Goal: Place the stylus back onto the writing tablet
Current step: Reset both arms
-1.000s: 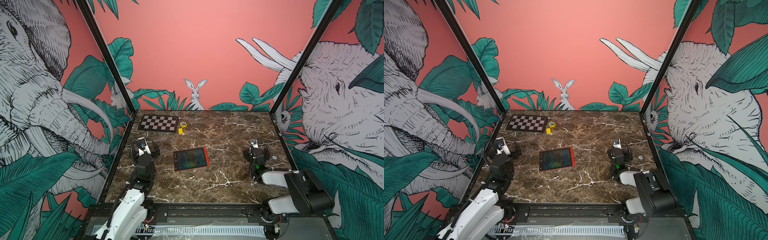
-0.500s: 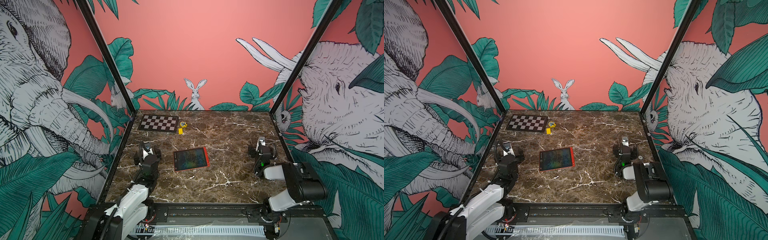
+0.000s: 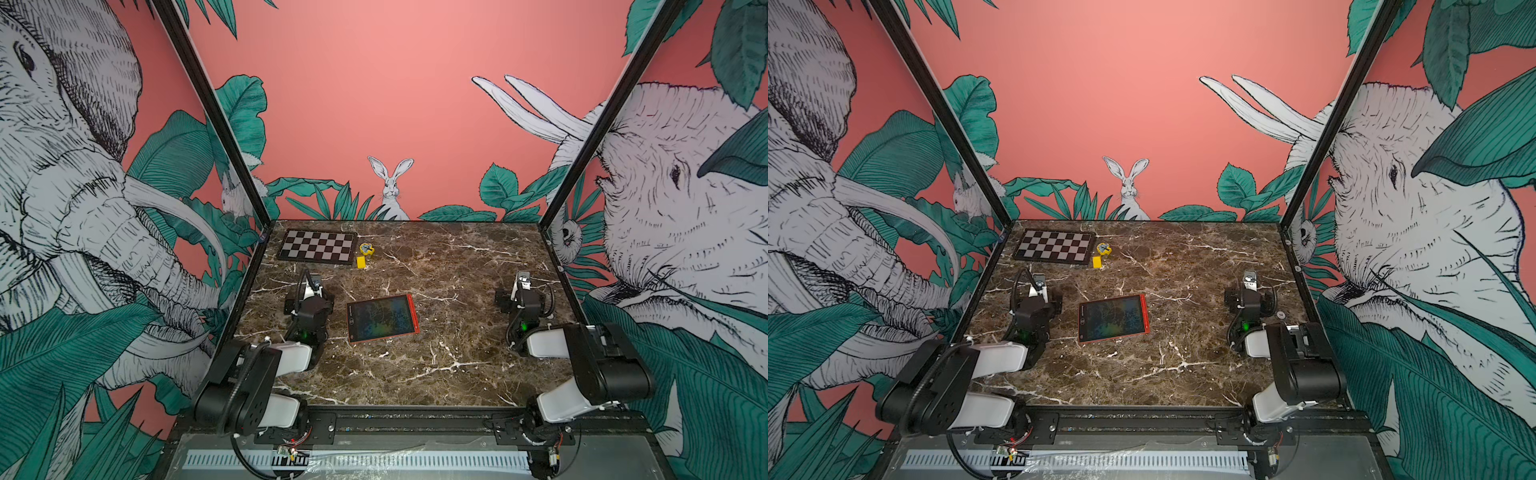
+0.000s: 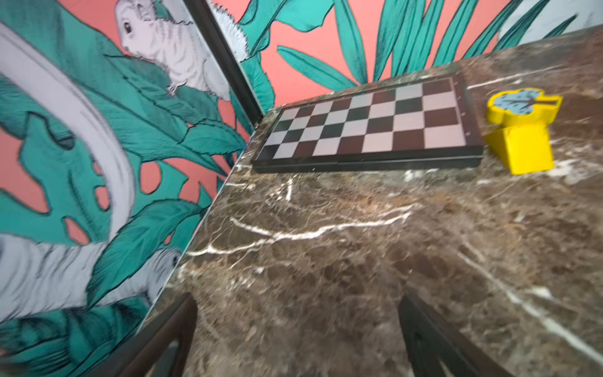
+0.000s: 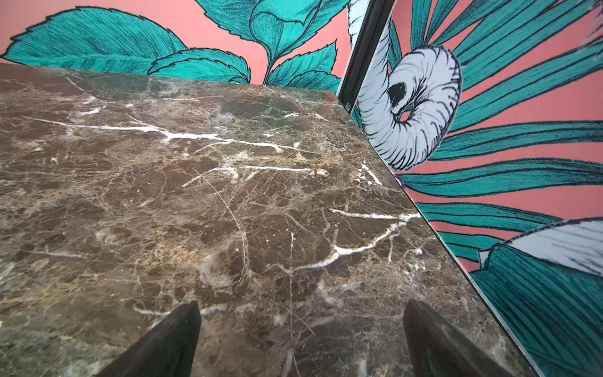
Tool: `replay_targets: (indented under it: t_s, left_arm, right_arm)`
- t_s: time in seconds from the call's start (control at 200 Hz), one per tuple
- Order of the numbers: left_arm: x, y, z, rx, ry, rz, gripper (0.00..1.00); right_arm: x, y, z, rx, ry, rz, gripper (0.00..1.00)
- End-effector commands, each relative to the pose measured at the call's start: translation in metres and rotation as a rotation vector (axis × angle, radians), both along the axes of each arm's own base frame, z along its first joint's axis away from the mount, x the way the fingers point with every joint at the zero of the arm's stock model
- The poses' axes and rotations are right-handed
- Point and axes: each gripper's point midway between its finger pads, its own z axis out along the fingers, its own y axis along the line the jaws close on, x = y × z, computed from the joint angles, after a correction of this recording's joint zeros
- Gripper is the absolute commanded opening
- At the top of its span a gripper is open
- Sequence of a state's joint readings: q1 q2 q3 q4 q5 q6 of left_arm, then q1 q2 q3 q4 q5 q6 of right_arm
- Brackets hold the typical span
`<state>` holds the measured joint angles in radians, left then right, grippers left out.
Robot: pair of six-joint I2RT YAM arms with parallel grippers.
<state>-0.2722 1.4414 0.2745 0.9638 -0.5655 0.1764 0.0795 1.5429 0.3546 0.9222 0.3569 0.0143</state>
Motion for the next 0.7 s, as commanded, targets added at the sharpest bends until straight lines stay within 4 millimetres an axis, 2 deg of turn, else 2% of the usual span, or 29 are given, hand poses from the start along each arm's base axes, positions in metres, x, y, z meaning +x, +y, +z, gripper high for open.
replay_targets:
  t_s: [0.0,0.09,0.125,0.15,0.19,0.24,0.3,0.37,0.44,0.495,0.695]
  left_arm:
    - [0.015,-0.005,0.019,0.017,-0.148,-0.054,0.99]
    - [0.009,-0.001,0.009,-0.047,-0.073,-0.055,0.99]
    - [0.015,0.001,0.006,-0.078,-0.068,-0.080,0.99]
    - [0.018,0.003,-0.004,-0.106,-0.042,-0.090,1.00]
    - [0.032,0.008,-0.003,-0.100,-0.063,-0.086,0.99]
    - [0.033,0.008,-0.016,-0.122,0.045,-0.073,0.99]
    - [0.037,0.012,-0.008,-0.135,-0.006,-0.073,0.99]
    - [0.034,0.013,-0.015,-0.143,0.044,-0.064,0.99]
    - [0.038,0.013,-0.009,-0.132,0.000,-0.071,1.00]
    - [0.035,0.013,-0.014,-0.137,0.031,-0.065,1.00]
    - [0.034,0.012,-0.013,-0.146,0.039,-0.066,1.00]
  right_arm:
    - [0.005,-0.002,0.010,0.008,-0.043,-0.021,0.99]
    - [0.005,-0.002,0.010,0.009,-0.041,-0.020,0.99]
    - [0.005,-0.003,0.010,0.009,-0.040,-0.022,0.99]
    - [0.005,-0.002,0.010,0.009,-0.040,-0.020,0.99]
    - [0.005,-0.003,0.009,0.008,-0.037,-0.022,0.99]
    - [0.005,-0.002,0.009,0.010,-0.038,-0.020,0.99]
    - [0.005,-0.002,0.009,0.009,-0.037,-0.022,0.99]
    - [0.005,-0.002,0.009,0.009,-0.037,-0.020,0.99]
    - [0.005,-0.002,0.009,0.009,-0.038,-0.020,0.99]
    - [0.005,-0.002,0.009,0.009,-0.037,-0.021,0.99]
    - [0.006,-0.002,0.008,0.009,-0.029,-0.020,0.99]
